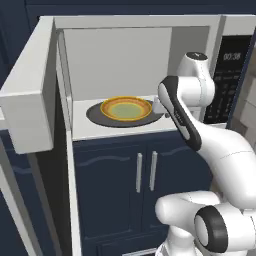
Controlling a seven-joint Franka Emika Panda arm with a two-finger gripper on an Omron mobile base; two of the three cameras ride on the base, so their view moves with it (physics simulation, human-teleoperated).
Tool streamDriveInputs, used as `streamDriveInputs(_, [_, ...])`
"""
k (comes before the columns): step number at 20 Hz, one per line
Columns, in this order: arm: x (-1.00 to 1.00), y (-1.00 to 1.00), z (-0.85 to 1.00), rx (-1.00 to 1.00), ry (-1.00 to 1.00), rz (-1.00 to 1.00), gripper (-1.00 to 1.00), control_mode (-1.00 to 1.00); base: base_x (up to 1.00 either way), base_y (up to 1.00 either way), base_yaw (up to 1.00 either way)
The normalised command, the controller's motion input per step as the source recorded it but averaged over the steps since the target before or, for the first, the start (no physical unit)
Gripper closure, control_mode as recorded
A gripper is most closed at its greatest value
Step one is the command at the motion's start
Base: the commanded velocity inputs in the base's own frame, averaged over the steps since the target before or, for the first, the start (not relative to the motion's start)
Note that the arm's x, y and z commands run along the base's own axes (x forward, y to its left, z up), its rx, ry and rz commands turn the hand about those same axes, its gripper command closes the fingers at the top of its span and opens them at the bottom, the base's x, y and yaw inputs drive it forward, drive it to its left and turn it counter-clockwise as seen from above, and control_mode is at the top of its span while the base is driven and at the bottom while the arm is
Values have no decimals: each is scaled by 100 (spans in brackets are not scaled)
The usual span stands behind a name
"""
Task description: Pick the corn from the counter and place it in the microwave.
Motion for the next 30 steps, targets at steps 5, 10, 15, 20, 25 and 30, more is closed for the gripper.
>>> streamDriveInputs(5, [-5, 0, 0, 0, 0, 0, -100, 100, -72, 0, 5])
streamDriveInputs(10, [0, 0, 0, 0, 0, 0, -100, 100, -100, -12, 6])
streamDriveInputs(15, [0, 0, 0, 0, 0, 0, -100, 100, -99, -10, 5])
streamDriveInputs(20, [0, 0, 0, 0, 0, 0, -100, 100, -100, 19, 16])
streamDriveInputs(25, [0, 0, 0, 0, 0, 0, -100, 100, -57, 98, 0])
streamDriveInputs(30, [0, 0, 0, 0, 0, 0, -100, 100, 5, 100, 0])
